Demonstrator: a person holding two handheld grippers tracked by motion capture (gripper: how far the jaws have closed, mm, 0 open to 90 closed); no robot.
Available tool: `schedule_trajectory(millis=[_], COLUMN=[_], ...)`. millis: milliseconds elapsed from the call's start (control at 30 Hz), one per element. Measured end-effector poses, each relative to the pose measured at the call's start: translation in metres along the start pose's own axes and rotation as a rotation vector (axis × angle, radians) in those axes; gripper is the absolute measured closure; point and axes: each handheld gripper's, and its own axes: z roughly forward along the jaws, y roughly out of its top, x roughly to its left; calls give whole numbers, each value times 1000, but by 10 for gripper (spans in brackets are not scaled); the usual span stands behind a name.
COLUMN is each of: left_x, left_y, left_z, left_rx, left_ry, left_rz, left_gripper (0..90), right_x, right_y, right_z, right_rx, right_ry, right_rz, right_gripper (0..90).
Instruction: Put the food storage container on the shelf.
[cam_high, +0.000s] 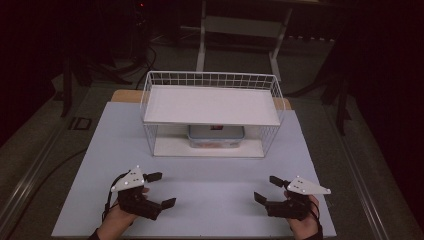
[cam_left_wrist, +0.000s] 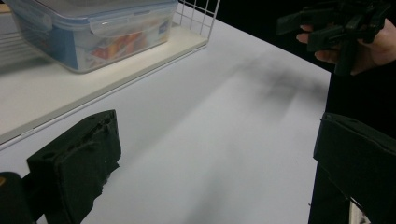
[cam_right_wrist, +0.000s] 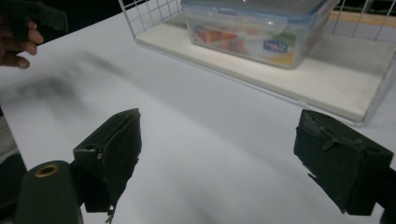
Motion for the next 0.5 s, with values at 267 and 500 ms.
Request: schedule_trajectory(millis=[267,500], left_x=[-1,-3], left_y=[-2,-5], left_z=[4,9], left_rx=[10,25], left_ry=[-5,-16], left_rz=[17,27], left_gripper=[8,8], right_x=[-10,-17], right_y=[-11,-16], right_z=[0,4], right_rx=[60,72], right_ry=[28,47], right_rz=[-2,24], right_gripper=[160,160])
